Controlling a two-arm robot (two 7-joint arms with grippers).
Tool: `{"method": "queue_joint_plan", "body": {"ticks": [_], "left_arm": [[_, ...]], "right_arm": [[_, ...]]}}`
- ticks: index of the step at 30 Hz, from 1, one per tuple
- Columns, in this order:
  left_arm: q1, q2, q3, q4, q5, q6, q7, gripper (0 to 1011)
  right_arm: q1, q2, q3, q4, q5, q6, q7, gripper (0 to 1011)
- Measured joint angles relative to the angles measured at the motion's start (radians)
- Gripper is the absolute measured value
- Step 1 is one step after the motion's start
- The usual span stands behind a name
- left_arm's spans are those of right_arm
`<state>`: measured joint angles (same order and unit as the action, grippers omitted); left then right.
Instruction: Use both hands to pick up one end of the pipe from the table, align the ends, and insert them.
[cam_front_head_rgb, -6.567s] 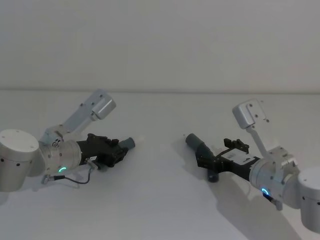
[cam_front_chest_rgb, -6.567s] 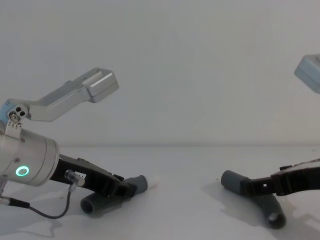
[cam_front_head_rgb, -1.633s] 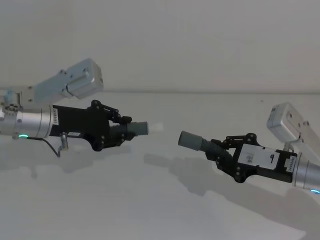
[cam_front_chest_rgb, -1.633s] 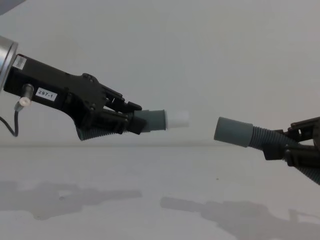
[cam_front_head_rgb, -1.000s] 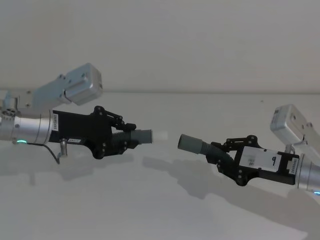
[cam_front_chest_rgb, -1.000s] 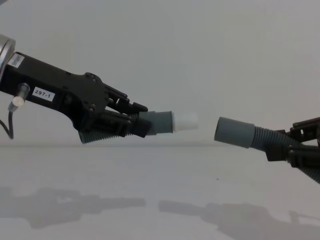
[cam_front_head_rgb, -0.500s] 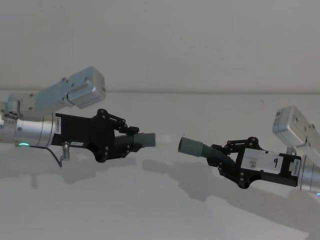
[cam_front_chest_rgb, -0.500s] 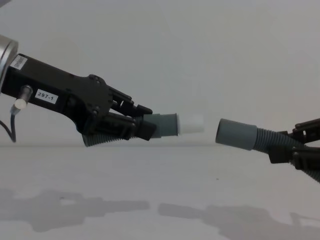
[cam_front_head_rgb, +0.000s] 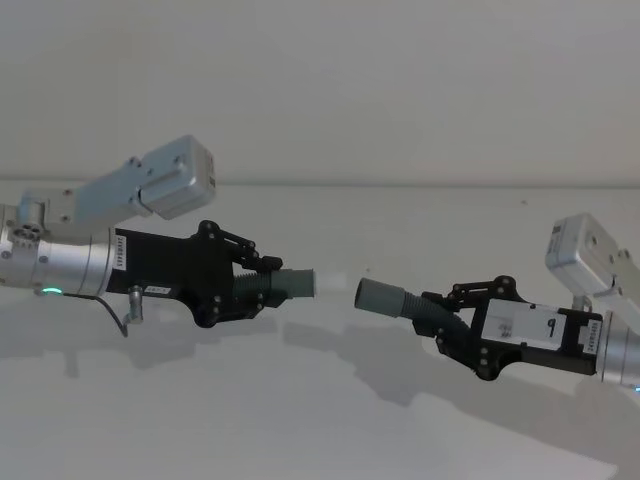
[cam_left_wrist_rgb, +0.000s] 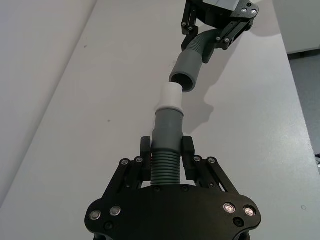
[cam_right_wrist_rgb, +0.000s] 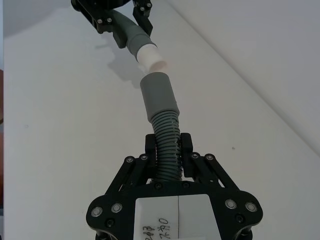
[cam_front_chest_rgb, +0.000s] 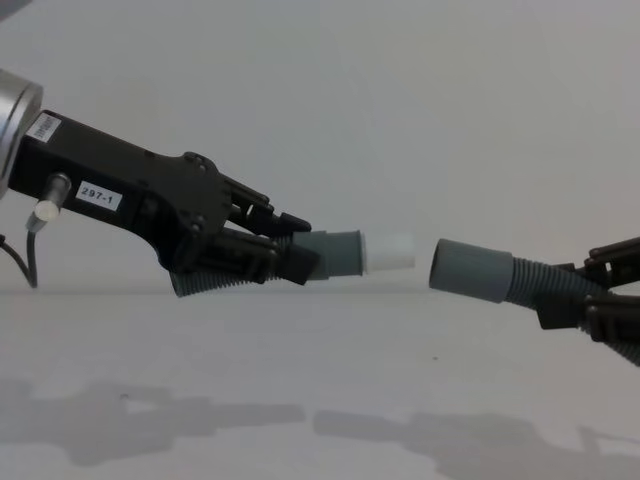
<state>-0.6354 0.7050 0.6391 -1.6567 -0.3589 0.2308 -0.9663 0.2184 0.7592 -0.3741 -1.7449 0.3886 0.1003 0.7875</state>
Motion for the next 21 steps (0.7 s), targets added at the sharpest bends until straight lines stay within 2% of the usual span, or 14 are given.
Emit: {"method": "queue_joint_plan", "body": {"ticks": [21], "left_arm": [[-0.014,0.006,0.019,0.004,-0.011,0.000,0.000,351]], "right_arm": [[0.011,0.005,-0.017,-0.003,0.012,0.000,-0.013,274]]}}
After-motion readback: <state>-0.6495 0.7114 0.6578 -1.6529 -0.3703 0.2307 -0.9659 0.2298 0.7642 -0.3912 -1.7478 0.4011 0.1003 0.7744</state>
